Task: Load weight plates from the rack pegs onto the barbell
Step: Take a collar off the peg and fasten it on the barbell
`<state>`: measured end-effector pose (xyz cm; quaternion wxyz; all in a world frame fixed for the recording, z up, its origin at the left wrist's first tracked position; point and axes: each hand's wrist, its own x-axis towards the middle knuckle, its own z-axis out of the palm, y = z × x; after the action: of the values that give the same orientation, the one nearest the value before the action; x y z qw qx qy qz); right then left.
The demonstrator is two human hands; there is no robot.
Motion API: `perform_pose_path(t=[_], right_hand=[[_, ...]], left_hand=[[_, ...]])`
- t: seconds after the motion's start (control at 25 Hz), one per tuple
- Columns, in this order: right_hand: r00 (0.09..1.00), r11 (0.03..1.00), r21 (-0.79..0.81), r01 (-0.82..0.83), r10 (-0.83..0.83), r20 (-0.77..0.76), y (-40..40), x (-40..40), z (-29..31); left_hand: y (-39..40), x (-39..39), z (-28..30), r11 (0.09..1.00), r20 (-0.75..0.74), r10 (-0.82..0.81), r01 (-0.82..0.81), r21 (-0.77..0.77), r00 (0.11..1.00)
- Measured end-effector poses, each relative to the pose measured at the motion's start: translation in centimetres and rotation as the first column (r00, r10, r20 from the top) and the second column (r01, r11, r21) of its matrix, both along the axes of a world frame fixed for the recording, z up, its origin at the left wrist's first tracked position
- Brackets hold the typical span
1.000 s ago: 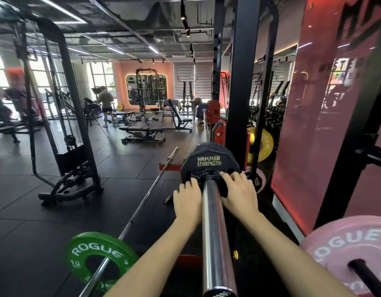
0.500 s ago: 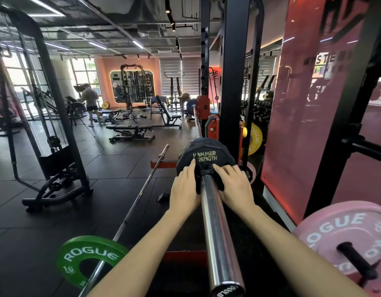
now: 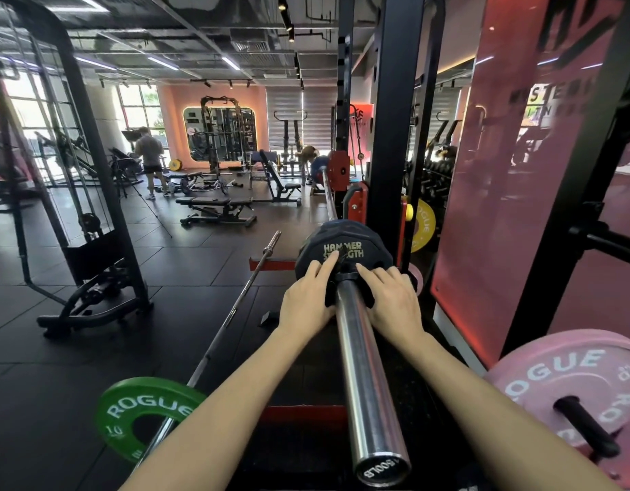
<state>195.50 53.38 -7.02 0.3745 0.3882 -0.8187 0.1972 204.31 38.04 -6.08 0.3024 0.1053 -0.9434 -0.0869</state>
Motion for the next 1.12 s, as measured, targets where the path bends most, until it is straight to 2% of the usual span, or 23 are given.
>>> perform_pose_path(t=[0.08,0.24,0.4,0.56,0.6,0.72,0.84,1.12], right_hand=[[1.000,1.000,-0.010,-0.006,0.006,0.015,-0.1,0.2,0.1],[0.976,0.992,-0.120,0.029,-0.002,0.216,-0.6,1.4,-0.1],[0.970,0.988,-0.148,0.041,-0.004,0.244,-0.5,2.4,-0.6],[0.950,0.988,-0.105,0.115,-0.078,0.304,-0.9,2.7,-0.5],[0.954,0.988,-0.093,0.120,-0.089,0.285,-1.0,2.7,-0.3],[0.993,0.995,-0.033,0.091,-0.089,0.078,-1.1,2.0,0.0],[0.997,0.999,0.027,0.043,-0.042,-0.057,-0.7,1.2,0.6],[0.984,0.999,0.029,-0.026,0.031,-0.176,0.1,-0.2,0.4]], left_hand=[[0.2,0.1,0.2,1.000,0.018,-0.002,0.002,-0.021,1.000],[0.0,0.0,0.9,0.998,0.053,-0.049,0.051,-0.035,0.997],[-0.4,-0.1,1.5,0.987,0.108,-0.092,0.105,-0.121,0.990],[0.2,-0.5,1.4,0.980,0.064,-0.060,0.070,-0.185,0.996],[0.3,-0.6,1.4,0.978,0.054,-0.050,0.060,-0.201,0.997],[0.2,-0.8,1.7,0.972,0.037,-0.057,0.063,-0.225,0.998],[-0.2,-1.0,1.5,0.980,0.016,-0.060,0.062,-0.188,0.998],[-0.3,-1.2,0.1,0.996,-0.079,-0.064,0.058,-0.072,0.995]])
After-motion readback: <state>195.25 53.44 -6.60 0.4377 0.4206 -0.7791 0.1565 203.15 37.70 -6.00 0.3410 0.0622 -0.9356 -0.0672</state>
